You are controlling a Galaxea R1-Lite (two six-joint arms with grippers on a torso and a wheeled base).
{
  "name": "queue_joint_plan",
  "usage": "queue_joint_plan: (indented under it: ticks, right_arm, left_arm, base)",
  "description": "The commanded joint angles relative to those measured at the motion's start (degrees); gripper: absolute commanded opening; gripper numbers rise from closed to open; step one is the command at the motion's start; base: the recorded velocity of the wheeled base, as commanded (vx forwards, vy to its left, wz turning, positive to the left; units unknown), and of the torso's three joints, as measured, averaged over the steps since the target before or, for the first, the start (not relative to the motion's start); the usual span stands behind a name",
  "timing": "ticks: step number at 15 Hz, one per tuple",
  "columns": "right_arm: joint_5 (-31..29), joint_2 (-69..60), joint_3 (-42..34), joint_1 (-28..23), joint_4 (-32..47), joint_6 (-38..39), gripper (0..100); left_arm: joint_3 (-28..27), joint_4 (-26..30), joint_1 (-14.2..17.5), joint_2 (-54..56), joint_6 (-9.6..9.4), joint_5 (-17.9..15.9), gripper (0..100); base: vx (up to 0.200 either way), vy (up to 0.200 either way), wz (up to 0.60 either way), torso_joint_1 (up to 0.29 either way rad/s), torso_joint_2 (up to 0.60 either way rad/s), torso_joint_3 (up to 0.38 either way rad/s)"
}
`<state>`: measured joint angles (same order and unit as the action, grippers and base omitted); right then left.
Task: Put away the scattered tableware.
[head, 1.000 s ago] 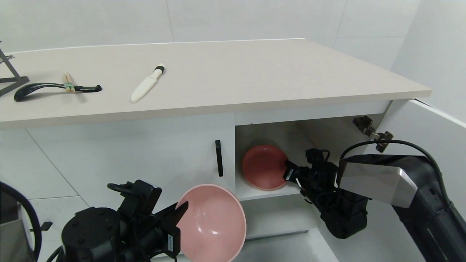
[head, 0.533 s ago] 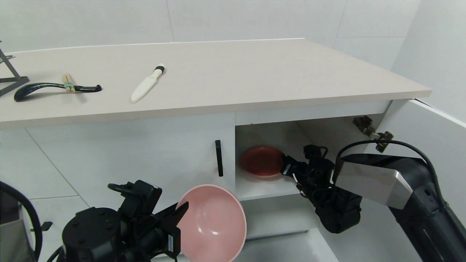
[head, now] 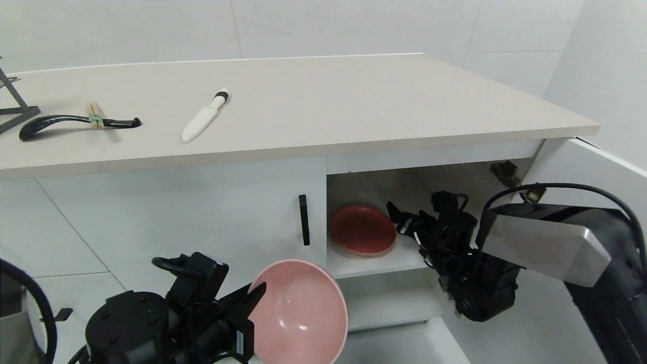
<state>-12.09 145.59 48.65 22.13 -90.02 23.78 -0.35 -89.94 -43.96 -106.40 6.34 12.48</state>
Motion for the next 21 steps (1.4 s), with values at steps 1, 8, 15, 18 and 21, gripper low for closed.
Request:
queue_joint_plan:
  ticks: [1, 8, 15, 18, 21]
  right_arm:
    - [0.40, -16.13, -20.18, 4.24, 0.02, -1.37, 100]
    - [-0.04, -33.88, -38.28, 9.95, 0.02, -3.04, 100]
    - [-0.12, -40.56, -45.22, 14.35, 0.02, -7.88, 100]
    - [-0.04, -42.85, -47.51, 16.02, 0.02, -9.46, 100]
    - [-0.12, -44.43, -47.60, 16.11, 0.02, -9.72, 100]
  left_arm:
    - [-0.44, -0.06, -2.27, 1.63, -1.94, 0.09, 0]
    - [-7.38, -0.06, -5.17, -3.82, -9.50, 0.09, 0]
    - [-14.24, -0.06, -5.96, -10.58, -15.57, 0.26, 0]
    - [-20.30, -0.06, -6.23, -13.75, -15.66, 0.88, 0]
    - [-26.54, -0.06, -6.93, -17.97, -16.45, 6.24, 0]
  base:
    - [0.000, 0.000, 0.00, 0.000, 0.00, 0.000]
    - [0.000, 0.000, 0.00, 0.000, 0.00, 0.000]
    - [0.000, 0.000, 0.00, 0.000, 0.00, 0.000]
    - [0.000, 0.000, 0.00, 0.000, 0.00, 0.000]
    - [0.000, 0.000, 0.00, 0.000, 0.00, 0.000]
